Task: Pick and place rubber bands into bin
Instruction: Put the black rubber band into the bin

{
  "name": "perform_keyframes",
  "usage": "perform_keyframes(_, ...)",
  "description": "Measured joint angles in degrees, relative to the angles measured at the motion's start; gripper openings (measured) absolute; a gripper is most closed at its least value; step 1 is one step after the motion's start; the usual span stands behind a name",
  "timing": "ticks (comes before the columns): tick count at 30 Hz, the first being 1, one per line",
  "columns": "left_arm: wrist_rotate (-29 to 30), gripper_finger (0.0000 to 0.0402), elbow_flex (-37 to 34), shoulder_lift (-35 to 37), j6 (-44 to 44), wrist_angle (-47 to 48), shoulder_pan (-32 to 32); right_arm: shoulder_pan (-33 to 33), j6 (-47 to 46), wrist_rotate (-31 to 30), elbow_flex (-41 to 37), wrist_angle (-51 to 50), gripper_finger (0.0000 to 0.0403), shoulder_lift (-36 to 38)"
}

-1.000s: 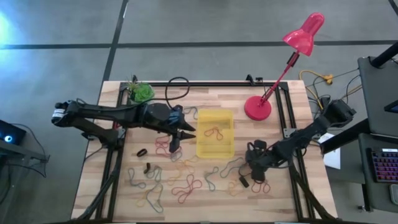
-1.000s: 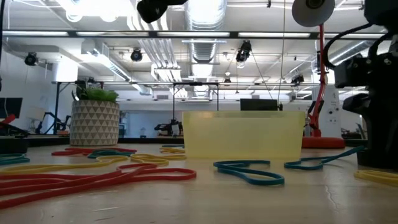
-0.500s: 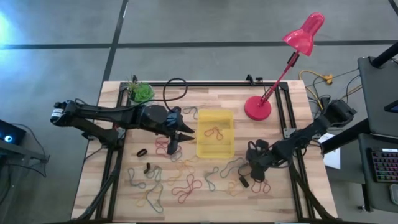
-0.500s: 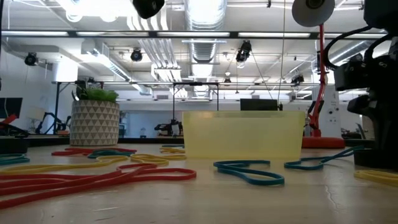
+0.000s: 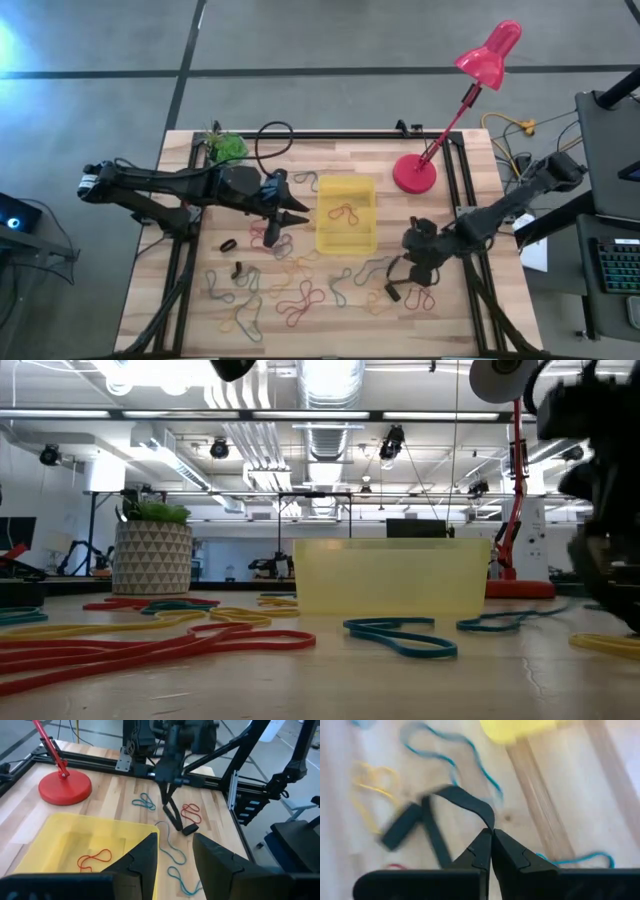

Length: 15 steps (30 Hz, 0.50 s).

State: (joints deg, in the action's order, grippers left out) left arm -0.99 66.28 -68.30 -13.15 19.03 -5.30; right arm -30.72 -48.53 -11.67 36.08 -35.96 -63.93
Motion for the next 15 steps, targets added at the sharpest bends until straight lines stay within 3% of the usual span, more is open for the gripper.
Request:
perform_keyframes(3,0.00,0.0109,0.00,0.14,0.00,0.02,0.00,0.00,2.33,-1.38,3.35,-2.92,0.0008,3.96)
perform_keyframes(8,0.00,0.0109,0.00,-0.17,0.00,1.38,0.00,0.20,6.93,-9.49,10.12,-6.39,0.0008,7.81)
perform_keyframes(15,-0.02,0.0109,-0.11,-1.26,0.02,4.76,0.00,4.79,18.03,-17.24,20.21,-6.70,0.0008,5.36)
